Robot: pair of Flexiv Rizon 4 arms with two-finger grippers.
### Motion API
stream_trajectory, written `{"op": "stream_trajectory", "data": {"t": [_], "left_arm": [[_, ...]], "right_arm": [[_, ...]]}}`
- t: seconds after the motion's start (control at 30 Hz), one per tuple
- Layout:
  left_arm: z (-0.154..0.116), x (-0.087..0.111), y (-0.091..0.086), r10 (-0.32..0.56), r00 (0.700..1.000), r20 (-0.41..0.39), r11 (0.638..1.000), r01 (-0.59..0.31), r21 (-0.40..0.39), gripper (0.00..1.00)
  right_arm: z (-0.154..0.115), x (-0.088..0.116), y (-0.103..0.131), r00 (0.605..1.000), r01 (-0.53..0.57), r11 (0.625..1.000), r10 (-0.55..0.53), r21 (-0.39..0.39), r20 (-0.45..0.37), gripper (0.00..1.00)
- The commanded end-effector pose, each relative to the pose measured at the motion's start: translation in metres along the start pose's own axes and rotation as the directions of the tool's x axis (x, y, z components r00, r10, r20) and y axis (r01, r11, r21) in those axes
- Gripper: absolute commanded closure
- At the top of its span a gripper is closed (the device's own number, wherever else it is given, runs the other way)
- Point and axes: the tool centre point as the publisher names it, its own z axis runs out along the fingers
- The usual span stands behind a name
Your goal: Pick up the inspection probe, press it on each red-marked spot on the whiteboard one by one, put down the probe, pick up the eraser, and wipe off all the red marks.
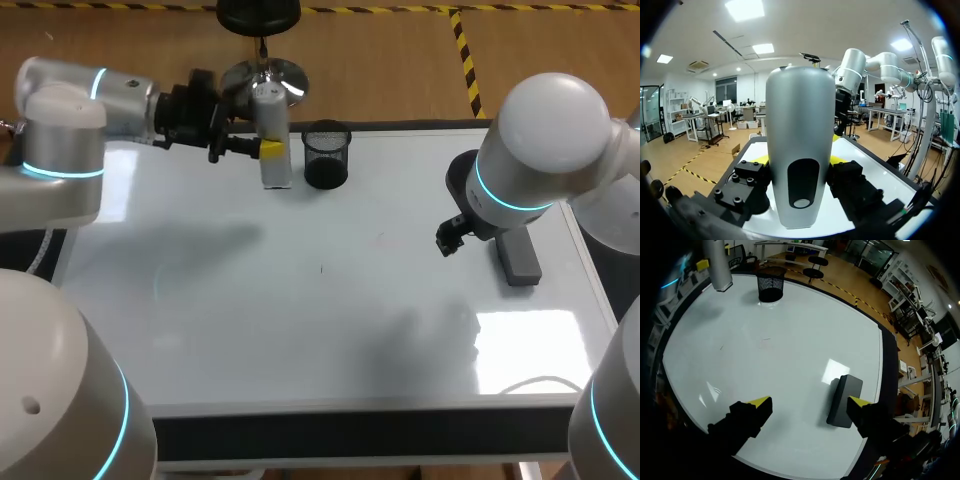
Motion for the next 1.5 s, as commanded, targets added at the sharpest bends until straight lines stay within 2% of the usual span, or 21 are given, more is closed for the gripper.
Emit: {"op": "stream_trajectory", "data": {"t": [0.03,0.53,0.87,1.3,1.5], "left_arm": [[0.011,-0.007,-0.002,-0.023,1.0,-0.012,1.0,0.023,0.002,1.0],[0.037,-0.019,-0.004,-0.066,0.997,-0.047,0.998,0.066,-0.009,1.0],[0.054,-0.029,-0.018,-0.053,0.996,-0.065,0.999,0.053,-0.007,1.0],[0.075,-0.048,-0.024,-0.048,0.996,-0.069,0.999,0.048,-0.007,1.0],[0.081,-0.053,-0.027,-0.043,0.996,-0.075,0.999,0.043,-0.007,1.0]], "right_arm": [[0.0,-0.001,-0.001,1.0,0.0,1.0,0.0,-0.003,-0.002,0.0],[0.0,-0.001,-0.001,1.0,0.0,1.0,0.0,-0.003,-0.002,0.0],[0.0,-0.001,-0.001,1.0,0.0,1.0,0.0,-0.003,-0.002,0.0],[0.0,-0.001,-0.001,1.0,0.0,1.0,0.0,-0.003,-0.002,0.0],[-0.004,0.0,0.015,0.999,0.052,0.998,-0.052,-0.023,0.006,0.0]]}}
